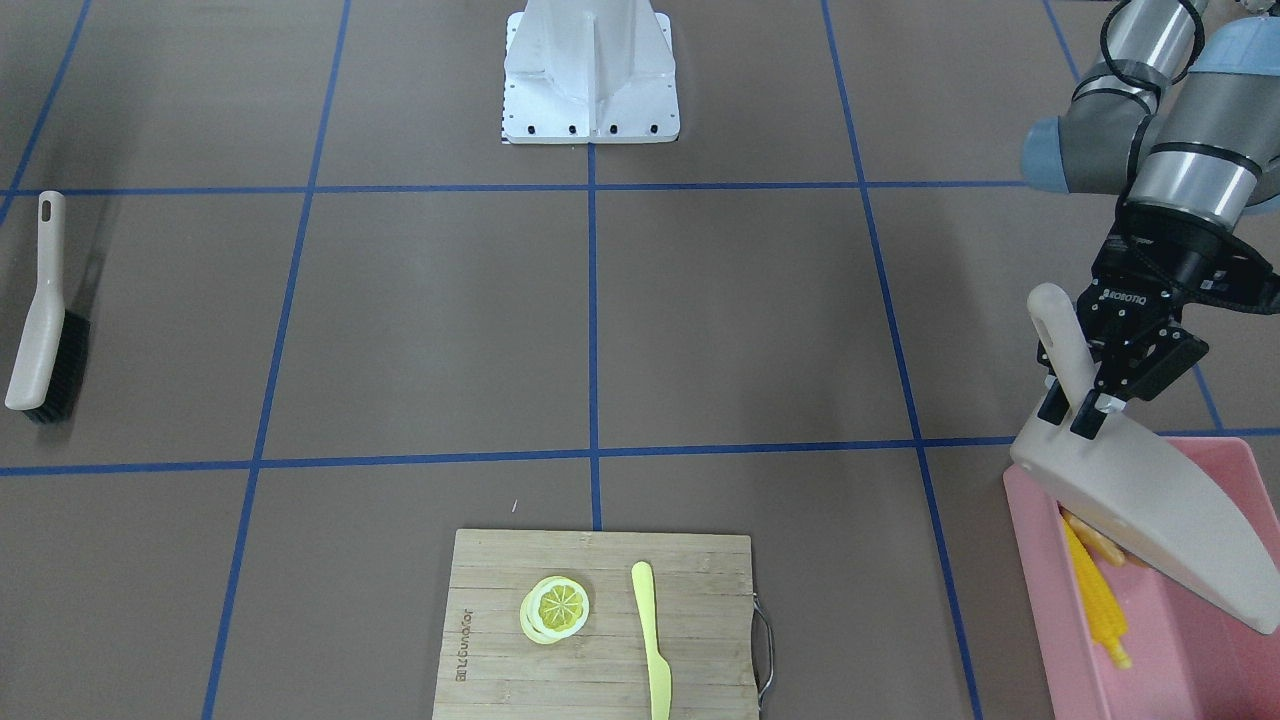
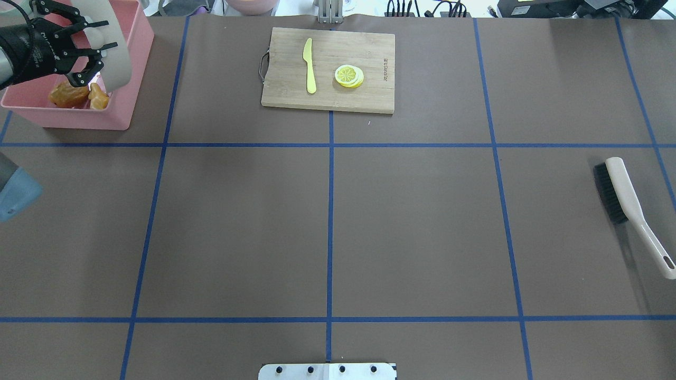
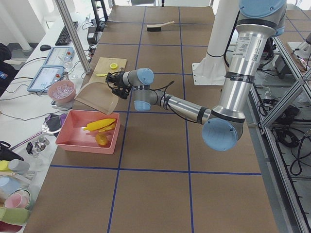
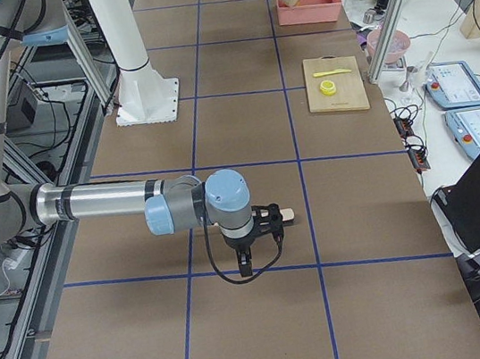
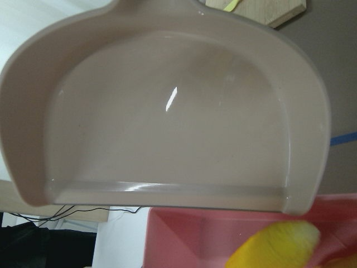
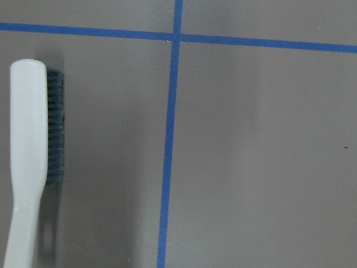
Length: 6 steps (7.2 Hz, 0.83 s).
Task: Sweep and dump trash into bin
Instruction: 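Tilt the dustpan over the pink bin with the left gripper to dump items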
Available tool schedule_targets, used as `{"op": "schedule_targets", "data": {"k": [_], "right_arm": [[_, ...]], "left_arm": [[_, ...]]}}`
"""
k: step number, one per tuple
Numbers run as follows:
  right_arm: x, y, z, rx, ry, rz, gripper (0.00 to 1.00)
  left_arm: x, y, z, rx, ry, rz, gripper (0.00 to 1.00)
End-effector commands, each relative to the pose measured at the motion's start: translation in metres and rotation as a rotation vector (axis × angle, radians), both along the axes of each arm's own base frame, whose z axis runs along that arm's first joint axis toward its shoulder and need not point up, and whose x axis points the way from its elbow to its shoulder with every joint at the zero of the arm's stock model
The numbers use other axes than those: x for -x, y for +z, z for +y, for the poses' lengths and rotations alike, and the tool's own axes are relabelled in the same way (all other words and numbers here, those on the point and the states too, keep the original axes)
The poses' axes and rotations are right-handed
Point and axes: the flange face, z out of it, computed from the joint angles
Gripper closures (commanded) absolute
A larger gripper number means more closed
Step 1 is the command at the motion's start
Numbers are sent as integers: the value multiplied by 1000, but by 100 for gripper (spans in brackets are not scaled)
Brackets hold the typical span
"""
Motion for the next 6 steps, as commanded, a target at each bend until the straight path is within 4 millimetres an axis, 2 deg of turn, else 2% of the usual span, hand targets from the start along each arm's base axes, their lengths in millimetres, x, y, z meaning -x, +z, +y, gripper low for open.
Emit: {"op": "schedule_targets", "data": {"k": [1, 2, 4, 6], "right_arm": [[-6, 20, 3, 18, -10, 10, 0], [-8, 21, 2, 14, -10, 33, 0], [-8, 14, 0, -7, -7, 32, 0], [-7, 16, -2, 0, -1, 25, 0]], "left_arm": [[1, -3, 0, -10, -3, 2, 100], [4, -8, 4, -127, 4, -73, 100], [3, -18, 8, -485, 31, -464, 100], [-2, -17, 8, -755, 58, -792, 100]]}}
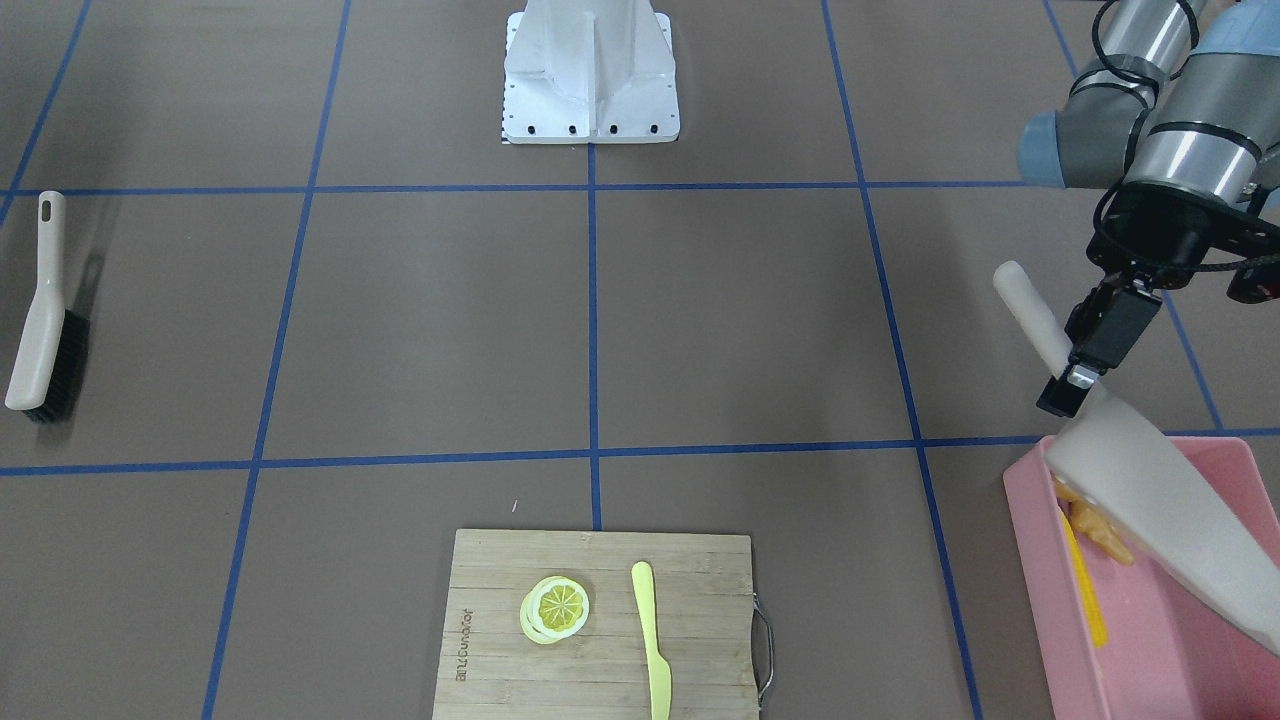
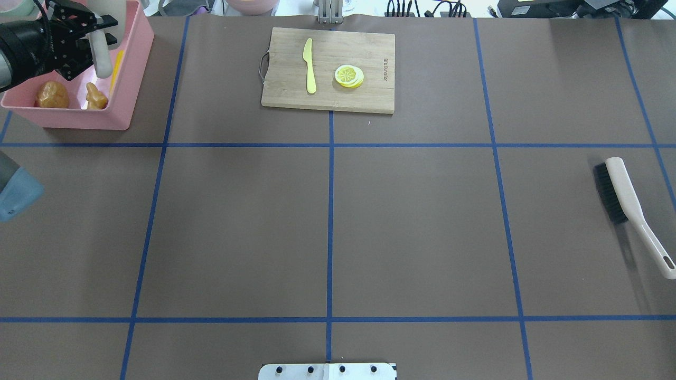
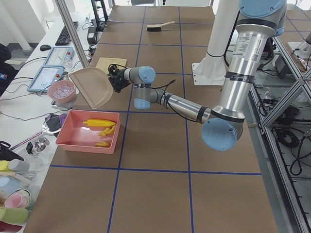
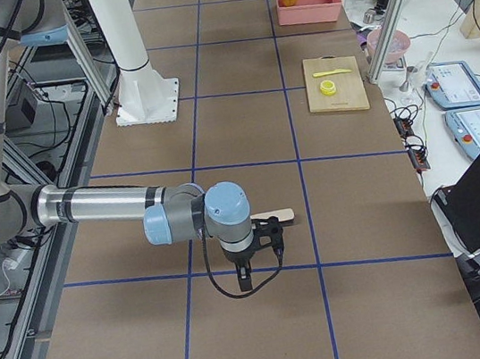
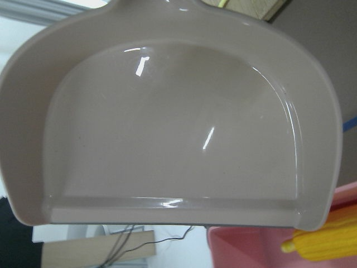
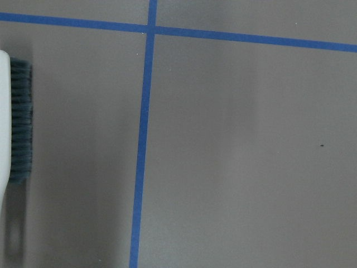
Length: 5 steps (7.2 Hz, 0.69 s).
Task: Sweep and dump trash into bin
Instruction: 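Tilt the dustpan over the pink bin with the left gripper to dump items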
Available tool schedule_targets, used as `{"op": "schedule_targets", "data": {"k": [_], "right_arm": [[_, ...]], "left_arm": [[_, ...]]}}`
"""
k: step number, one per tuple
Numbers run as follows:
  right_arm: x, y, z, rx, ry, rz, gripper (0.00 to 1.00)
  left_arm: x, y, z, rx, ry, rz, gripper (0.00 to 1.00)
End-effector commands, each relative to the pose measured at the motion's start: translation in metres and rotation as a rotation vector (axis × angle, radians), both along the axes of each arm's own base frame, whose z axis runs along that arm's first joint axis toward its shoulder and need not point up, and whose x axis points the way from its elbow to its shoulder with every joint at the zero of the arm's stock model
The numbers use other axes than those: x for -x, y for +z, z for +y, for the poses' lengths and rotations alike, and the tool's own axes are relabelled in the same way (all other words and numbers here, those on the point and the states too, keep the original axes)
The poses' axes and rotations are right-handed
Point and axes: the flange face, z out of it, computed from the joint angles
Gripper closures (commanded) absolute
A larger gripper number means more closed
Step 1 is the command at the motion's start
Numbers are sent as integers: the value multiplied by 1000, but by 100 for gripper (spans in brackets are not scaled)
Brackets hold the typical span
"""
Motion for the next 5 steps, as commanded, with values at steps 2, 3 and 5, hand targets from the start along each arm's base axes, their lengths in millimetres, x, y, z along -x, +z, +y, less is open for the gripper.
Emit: {"op": "schedule_targets", "data": {"k": [2, 3, 5], "right_arm": [[0, 2, -8, 1, 5, 1, 0], [0, 1, -9, -10, -1, 2, 0], [0, 0, -10, -16, 3, 1, 0]], "left_arm": [[-13, 3, 4, -441, 103, -518, 100], [-13, 7, 7, -626, 127, -756, 100], [-18, 4, 1, -928, 194, -1153, 100]]}}
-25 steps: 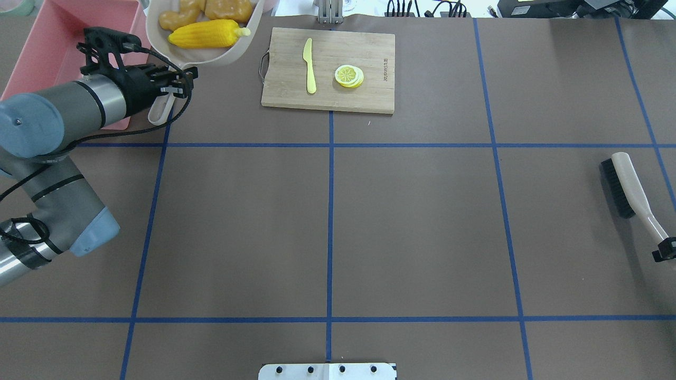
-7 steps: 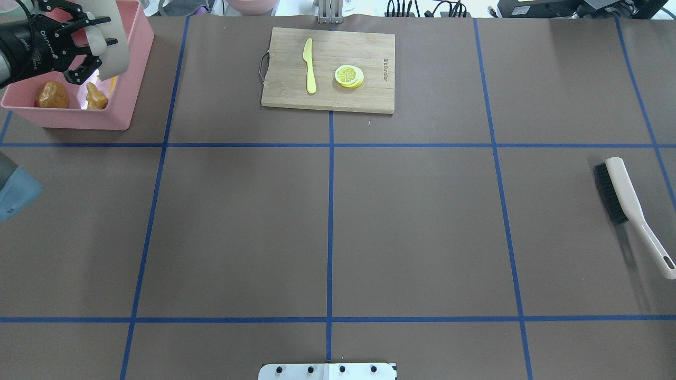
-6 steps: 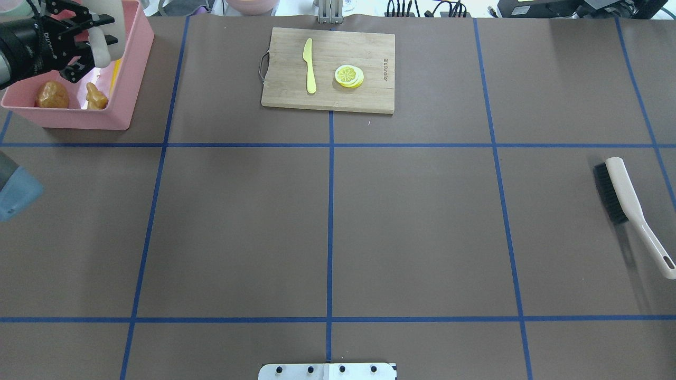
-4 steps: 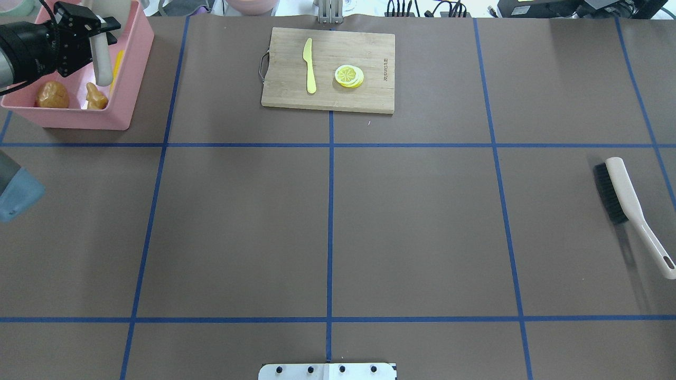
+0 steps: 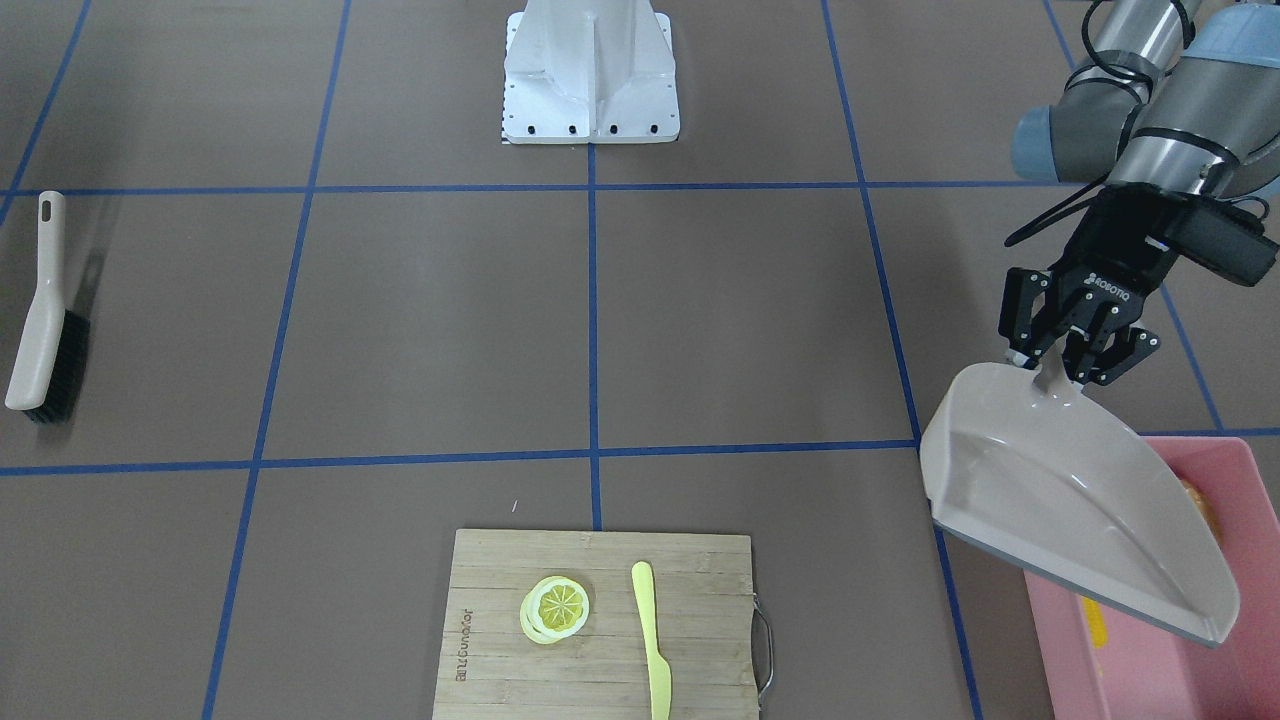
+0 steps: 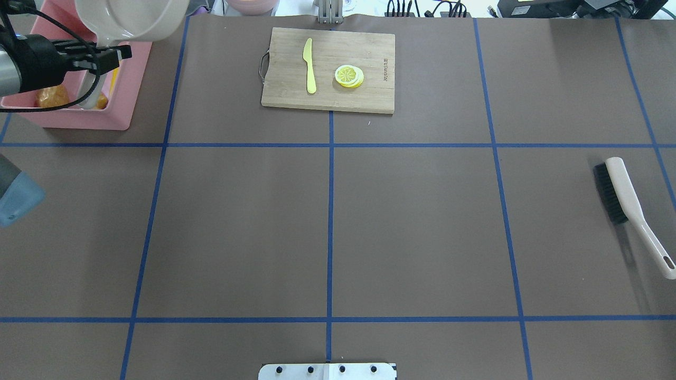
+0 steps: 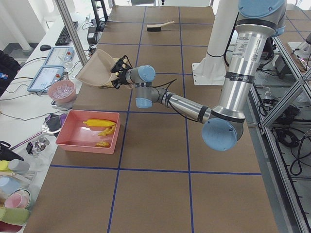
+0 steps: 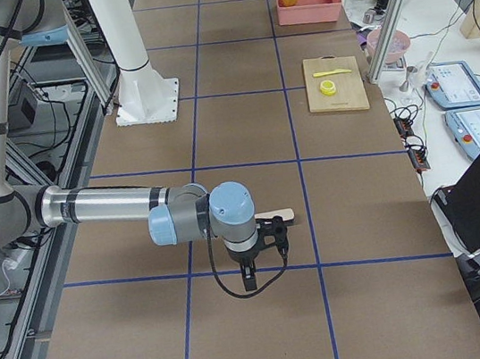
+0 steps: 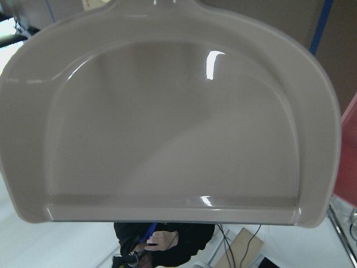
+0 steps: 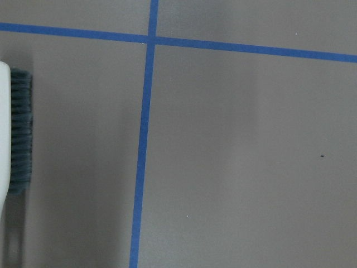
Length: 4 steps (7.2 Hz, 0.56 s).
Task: Sweep and dump trash into bin
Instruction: 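Tilt the dustpan over the pink bin with the left gripper to dump items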
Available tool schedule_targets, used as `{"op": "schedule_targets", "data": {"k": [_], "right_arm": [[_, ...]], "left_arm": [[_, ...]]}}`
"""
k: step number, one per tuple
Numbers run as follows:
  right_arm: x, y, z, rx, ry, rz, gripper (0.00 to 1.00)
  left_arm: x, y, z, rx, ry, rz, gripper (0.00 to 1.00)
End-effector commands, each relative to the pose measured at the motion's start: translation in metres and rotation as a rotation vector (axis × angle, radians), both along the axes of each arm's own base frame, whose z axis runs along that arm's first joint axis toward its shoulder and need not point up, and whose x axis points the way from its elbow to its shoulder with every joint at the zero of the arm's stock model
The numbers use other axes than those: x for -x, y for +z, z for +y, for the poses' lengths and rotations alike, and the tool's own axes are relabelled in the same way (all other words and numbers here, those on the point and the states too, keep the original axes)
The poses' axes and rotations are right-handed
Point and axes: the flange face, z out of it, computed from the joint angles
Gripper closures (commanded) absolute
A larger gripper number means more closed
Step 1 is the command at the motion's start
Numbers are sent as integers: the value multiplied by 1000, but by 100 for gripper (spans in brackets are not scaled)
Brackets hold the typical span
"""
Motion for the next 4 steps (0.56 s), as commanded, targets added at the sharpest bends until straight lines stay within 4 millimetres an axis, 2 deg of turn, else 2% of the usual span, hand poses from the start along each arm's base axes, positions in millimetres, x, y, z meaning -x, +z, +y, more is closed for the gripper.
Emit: {"op": "schedule_targets", "data": {"k": [1, 2, 3, 4], "right_arm": [[0, -1, 0, -5, 4, -1, 0], [0, 4, 2, 3, 3, 2, 0], [0, 18, 8, 32, 3, 0, 0], [0, 17, 7, 29, 3, 1, 0]], "left_arm": [[-4, -8, 2, -209, 53, -243, 100], [-3, -19, 10, -328, 85, -320, 100], [-11, -19, 12, -416, 152, -403, 100], [-17, -17, 13, -441, 210, -446, 100]]}}
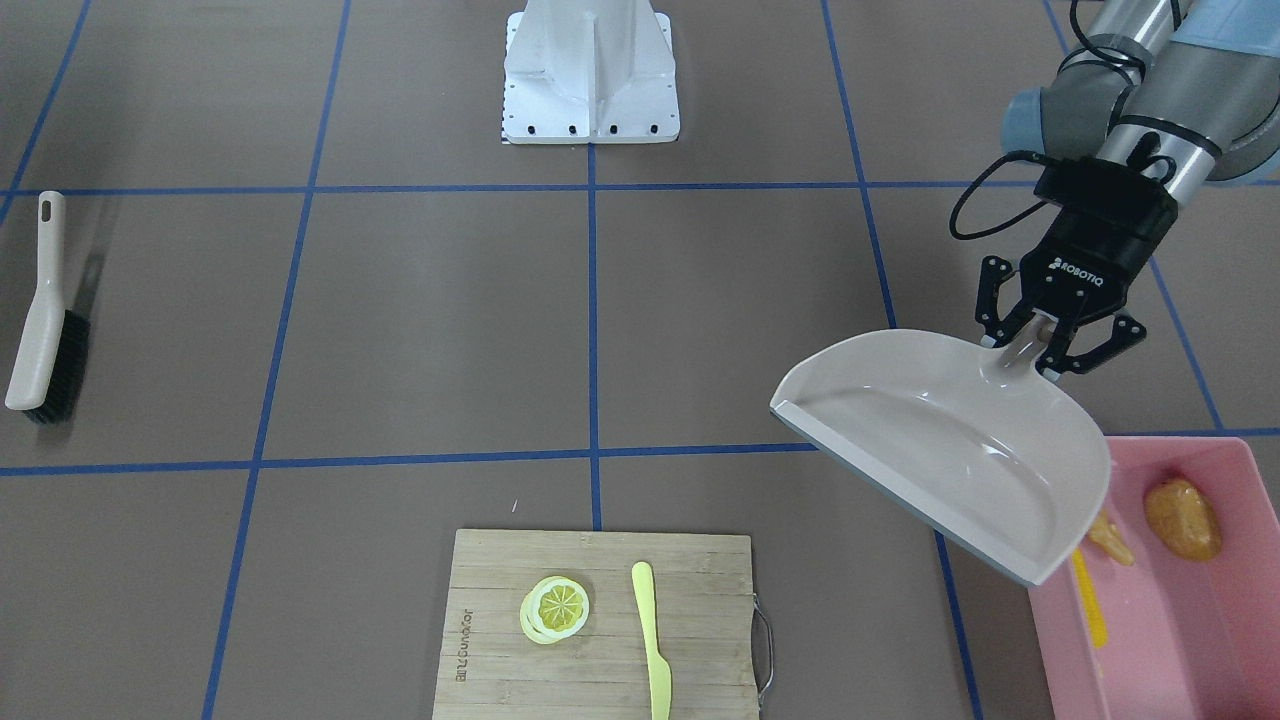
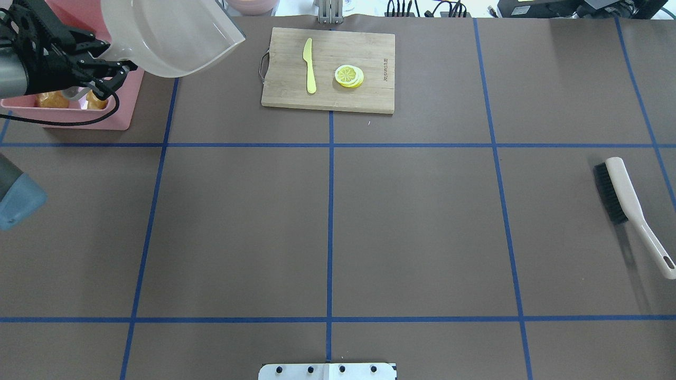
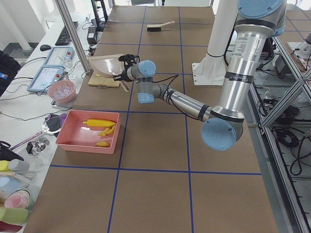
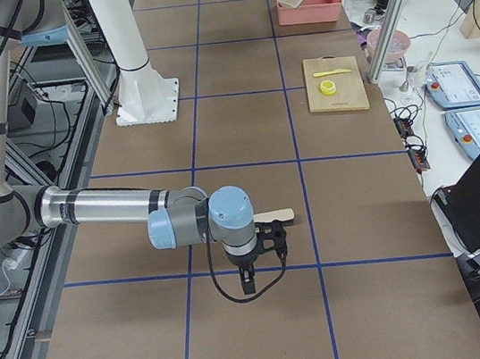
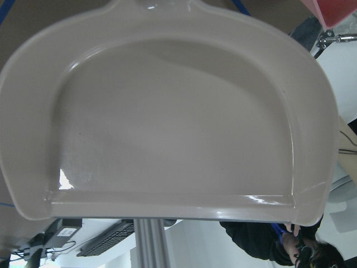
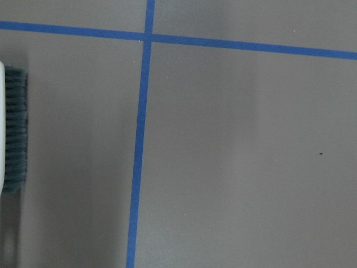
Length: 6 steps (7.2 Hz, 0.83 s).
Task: Sweep and dump trash into bin
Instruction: 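Tilt the dustpan over the pink bin with the left gripper to dump items, then lower the empty dustpan back onto the table with the left gripper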
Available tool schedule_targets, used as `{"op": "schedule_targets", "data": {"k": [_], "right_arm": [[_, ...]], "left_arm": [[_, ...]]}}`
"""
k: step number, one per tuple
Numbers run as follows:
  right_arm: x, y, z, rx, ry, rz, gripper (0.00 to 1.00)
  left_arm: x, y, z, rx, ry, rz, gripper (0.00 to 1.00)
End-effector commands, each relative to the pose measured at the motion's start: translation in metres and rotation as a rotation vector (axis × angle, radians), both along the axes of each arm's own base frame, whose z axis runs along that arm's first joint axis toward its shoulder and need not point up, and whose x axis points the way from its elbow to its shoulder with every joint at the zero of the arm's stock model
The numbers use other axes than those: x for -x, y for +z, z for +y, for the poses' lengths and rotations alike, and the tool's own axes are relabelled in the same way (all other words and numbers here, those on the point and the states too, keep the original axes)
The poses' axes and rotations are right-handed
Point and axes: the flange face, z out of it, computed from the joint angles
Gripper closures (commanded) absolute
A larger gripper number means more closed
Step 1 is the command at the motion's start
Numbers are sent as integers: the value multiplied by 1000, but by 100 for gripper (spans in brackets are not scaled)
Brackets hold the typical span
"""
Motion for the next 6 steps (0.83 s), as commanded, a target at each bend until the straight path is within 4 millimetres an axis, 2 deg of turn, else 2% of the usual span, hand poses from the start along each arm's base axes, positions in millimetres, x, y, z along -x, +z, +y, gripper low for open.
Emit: {"op": "schedule_targets", "data": {"k": [1, 3, 4, 6], "right_arm": [[0, 1, -1, -1, 0, -1, 0], [1, -17, -6, -33, 0, -19, 0], [2, -20, -7, -38, -1, -24, 0], [1, -19, -6, -37, 0, -23, 0]], "left_arm": [[-21, -1, 11, -47, 123, -70, 100], [-91, -1, 53, 46, 431, -62, 100], [-118, -1, 67, 65, 512, -66, 100], [-185, 3, 102, 85, 656, -164, 100]]}}
